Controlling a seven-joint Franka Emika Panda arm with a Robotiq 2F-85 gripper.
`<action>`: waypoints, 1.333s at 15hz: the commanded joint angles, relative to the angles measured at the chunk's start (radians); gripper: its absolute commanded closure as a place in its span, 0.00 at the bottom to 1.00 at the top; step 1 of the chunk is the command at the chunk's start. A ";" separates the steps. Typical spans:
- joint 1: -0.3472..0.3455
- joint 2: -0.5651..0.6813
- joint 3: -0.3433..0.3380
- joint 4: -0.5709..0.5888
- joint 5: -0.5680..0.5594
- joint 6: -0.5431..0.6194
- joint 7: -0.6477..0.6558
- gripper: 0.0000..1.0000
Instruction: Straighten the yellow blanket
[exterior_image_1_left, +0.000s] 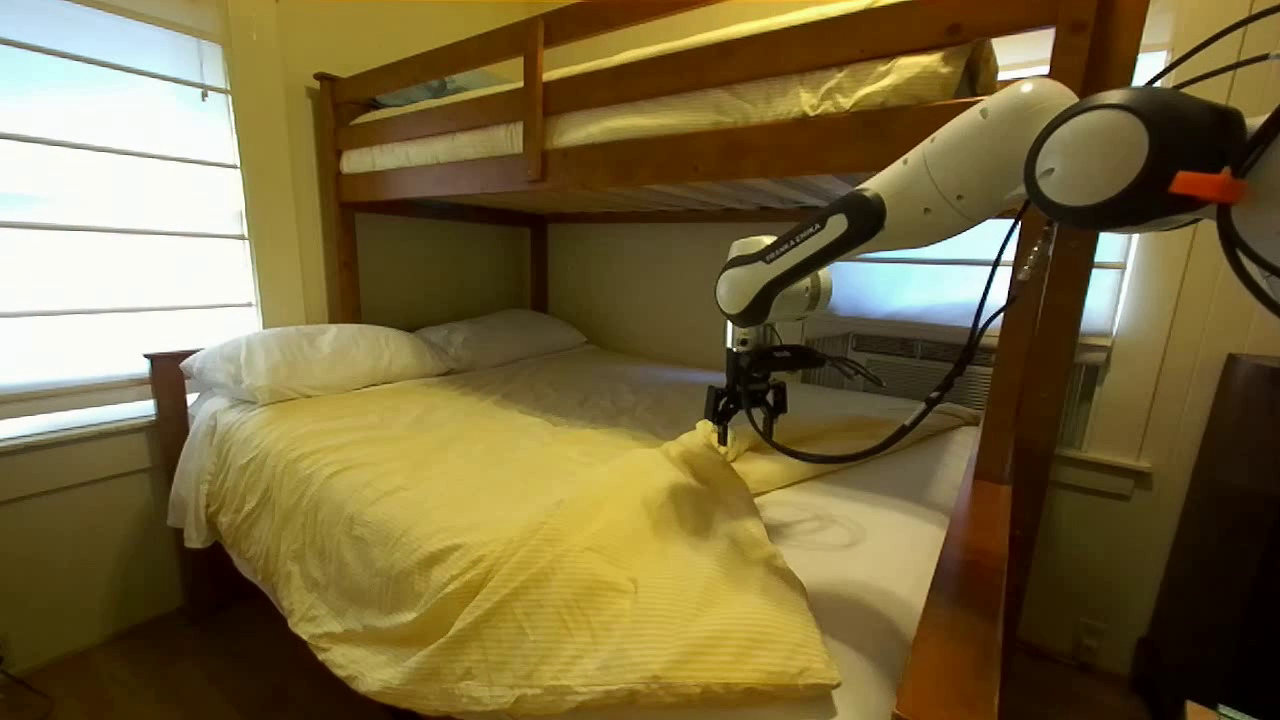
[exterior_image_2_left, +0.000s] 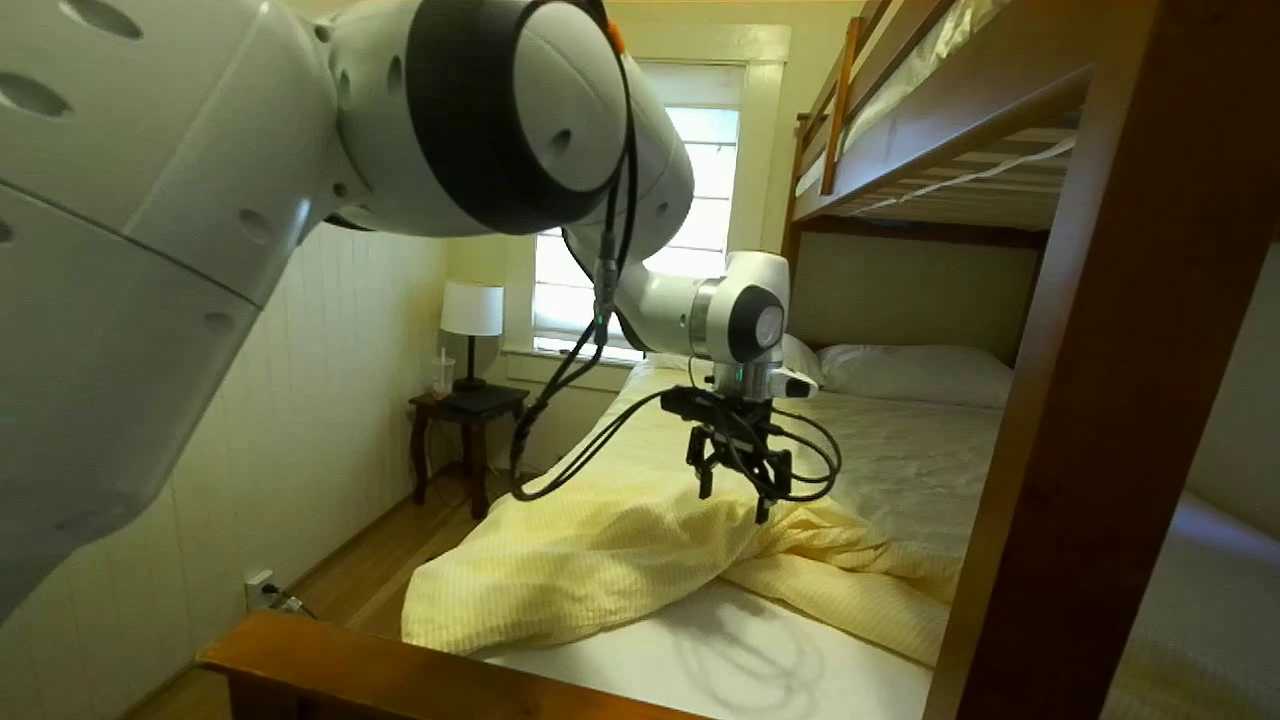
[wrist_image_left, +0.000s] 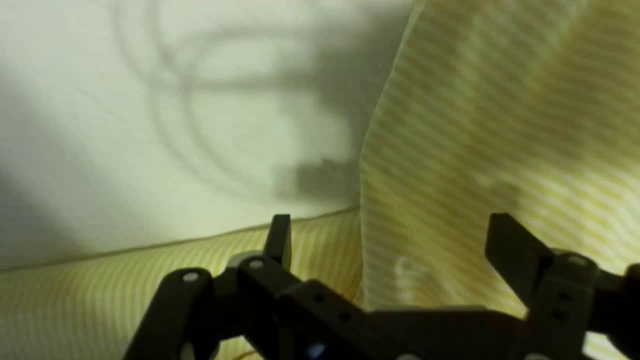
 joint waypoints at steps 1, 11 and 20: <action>-0.015 0.100 -0.004 0.081 -0.013 0.141 -0.085 0.00; -0.077 0.286 0.085 0.220 0.102 0.248 -0.229 0.49; -0.065 0.252 0.082 0.246 0.115 0.025 -0.181 1.00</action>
